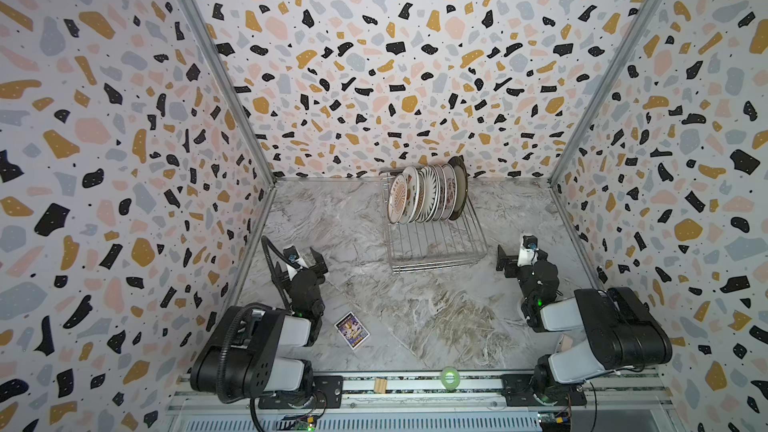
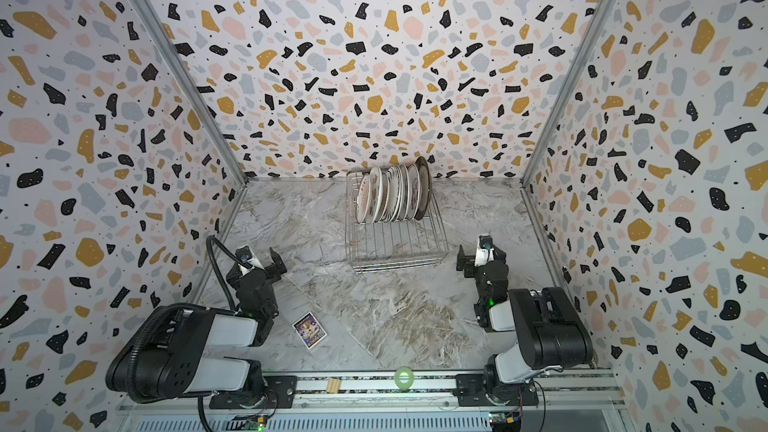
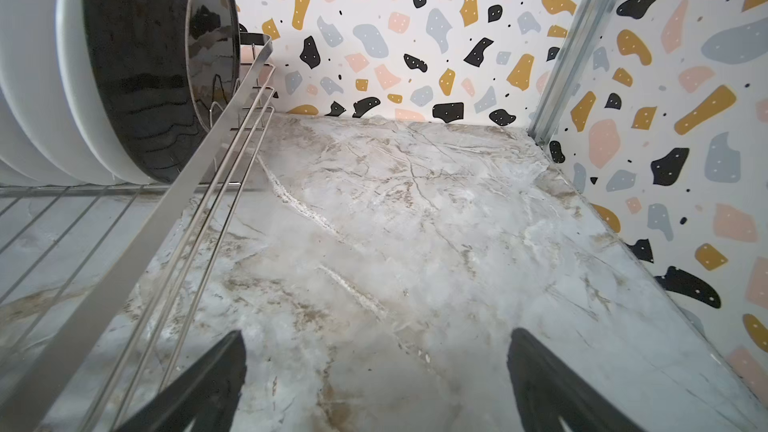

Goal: Unload the plates from the dish rack

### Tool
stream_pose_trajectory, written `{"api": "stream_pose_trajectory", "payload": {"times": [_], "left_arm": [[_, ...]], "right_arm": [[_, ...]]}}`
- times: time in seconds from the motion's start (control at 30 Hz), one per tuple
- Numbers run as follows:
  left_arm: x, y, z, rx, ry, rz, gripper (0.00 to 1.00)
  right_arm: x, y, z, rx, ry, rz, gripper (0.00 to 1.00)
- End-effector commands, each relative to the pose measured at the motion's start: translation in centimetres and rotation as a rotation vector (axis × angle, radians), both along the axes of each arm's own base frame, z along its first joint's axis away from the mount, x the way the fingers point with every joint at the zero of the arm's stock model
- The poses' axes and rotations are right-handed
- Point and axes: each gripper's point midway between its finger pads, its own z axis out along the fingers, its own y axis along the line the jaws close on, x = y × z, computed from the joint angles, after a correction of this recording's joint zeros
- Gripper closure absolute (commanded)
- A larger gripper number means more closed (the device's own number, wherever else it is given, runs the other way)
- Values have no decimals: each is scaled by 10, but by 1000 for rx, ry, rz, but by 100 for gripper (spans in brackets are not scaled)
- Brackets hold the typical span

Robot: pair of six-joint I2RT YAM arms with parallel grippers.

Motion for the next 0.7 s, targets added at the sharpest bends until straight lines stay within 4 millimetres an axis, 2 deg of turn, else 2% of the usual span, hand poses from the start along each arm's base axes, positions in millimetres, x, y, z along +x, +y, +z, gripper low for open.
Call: {"api": "stream_pose_trajectory", "payload": {"times": [0.0,0.67], "left_arm": [[4,0,15,6,-50,6,0],[4,0,14,8,-47,7,0]], "right_arm": [[3,-1,11,-4,-33,2,1],[3,-1,11,-4,-33,2,1]]}}
